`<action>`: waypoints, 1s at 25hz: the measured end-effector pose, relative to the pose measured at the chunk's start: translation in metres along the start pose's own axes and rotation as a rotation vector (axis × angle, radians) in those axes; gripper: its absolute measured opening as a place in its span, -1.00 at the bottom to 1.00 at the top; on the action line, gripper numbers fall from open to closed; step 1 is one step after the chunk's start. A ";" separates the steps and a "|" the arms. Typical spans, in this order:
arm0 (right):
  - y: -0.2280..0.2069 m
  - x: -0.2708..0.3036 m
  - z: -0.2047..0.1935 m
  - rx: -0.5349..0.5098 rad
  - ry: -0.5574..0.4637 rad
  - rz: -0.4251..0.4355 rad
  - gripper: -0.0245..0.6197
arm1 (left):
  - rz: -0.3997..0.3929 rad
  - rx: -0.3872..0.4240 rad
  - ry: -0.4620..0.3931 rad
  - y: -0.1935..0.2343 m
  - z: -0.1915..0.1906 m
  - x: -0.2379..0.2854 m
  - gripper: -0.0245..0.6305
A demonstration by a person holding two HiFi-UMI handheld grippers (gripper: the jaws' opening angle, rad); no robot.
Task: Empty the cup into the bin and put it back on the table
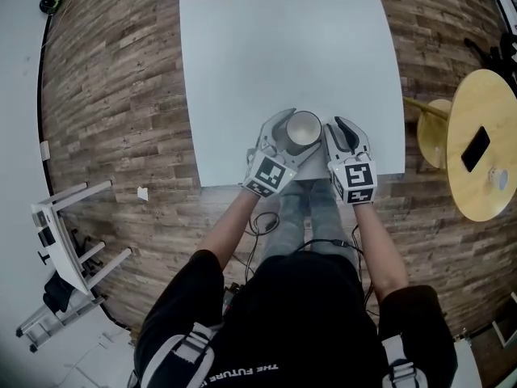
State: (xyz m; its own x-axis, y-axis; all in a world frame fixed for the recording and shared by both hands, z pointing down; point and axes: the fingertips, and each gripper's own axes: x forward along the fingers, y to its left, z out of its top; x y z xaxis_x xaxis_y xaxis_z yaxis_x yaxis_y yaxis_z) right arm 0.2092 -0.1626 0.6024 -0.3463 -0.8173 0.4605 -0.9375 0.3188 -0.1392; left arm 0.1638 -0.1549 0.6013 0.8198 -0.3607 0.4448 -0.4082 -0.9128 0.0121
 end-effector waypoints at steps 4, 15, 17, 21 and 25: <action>0.002 -0.013 -0.004 -0.022 0.003 -0.012 -0.63 | 0.015 -0.001 0.001 -0.001 0.001 -0.008 0.22; 0.014 -0.038 0.006 -0.058 -0.010 -0.018 -0.63 | 0.069 -0.035 -0.007 0.002 0.003 -0.029 0.27; 0.016 -0.045 0.008 -0.059 -0.008 -0.020 -0.63 | 0.077 -0.047 -0.009 0.001 0.003 -0.038 0.27; 0.020 -0.072 0.028 -0.072 -0.039 -0.034 -0.63 | 0.124 -0.086 -0.028 -0.002 0.015 -0.073 0.26; 0.041 -0.117 0.073 -0.082 -0.113 -0.034 -0.63 | 0.206 -0.132 -0.115 -0.016 0.056 -0.135 0.26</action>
State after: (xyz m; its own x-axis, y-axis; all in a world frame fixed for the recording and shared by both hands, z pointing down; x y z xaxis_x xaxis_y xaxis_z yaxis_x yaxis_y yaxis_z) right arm 0.2088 -0.0886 0.4783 -0.3203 -0.8758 0.3612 -0.9446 0.3243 -0.0514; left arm 0.0820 -0.1025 0.4909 0.7513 -0.5622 0.3456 -0.6134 -0.7881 0.0516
